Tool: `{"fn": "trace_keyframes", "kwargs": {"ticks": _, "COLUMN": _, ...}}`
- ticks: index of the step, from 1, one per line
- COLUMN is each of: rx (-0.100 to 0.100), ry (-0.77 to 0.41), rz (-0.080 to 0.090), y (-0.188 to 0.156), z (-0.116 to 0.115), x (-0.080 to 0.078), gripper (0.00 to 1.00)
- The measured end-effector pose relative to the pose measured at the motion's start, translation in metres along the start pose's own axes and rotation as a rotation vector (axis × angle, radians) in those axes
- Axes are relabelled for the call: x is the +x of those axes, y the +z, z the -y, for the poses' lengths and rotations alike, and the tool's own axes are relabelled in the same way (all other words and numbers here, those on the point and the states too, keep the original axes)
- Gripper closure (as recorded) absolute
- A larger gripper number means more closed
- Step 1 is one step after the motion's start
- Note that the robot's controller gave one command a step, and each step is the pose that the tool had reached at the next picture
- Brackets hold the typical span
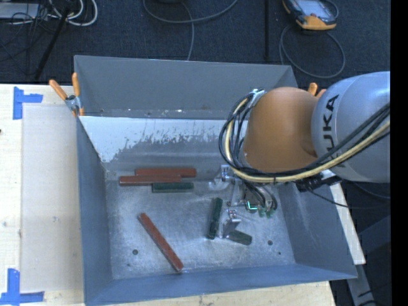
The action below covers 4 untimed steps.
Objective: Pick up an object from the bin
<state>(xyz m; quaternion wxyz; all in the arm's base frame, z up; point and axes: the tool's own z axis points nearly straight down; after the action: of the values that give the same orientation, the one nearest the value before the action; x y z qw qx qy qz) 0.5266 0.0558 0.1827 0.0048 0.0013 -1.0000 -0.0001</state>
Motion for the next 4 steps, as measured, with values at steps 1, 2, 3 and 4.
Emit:
{"fn": "trace_keyframes", "kwargs": {"ticks": 1, "rx": -0.001, "ry": 0.002, "rz": 0.008, "y": -0.004, "z": 0.000, "x": -0.002, "gripper": 0.00}}
{"fn": "trace_keyframes", "kwargs": {"ticks": 2, "rx": -0.001, "ry": 0.096, "rz": 0.011, "y": 0.049, "z": 0.034, "x": 0.010, "gripper": 0.00}}
{"fn": "trace_keyframes", "kwargs": {"ticks": 3, "rx": -0.006, "ry": 0.117, "rz": 0.014, "y": 0.112, "z": 0.079, "x": 0.008, "gripper": 0.00}}
{"fn": "trace_keyframes", "kwargs": {"ticks": 4, "rx": -0.007, "ry": 0.443, "rz": 0.022, "y": 0.109, "z": 0.066, "x": 0.021, "gripper": 0.00}}
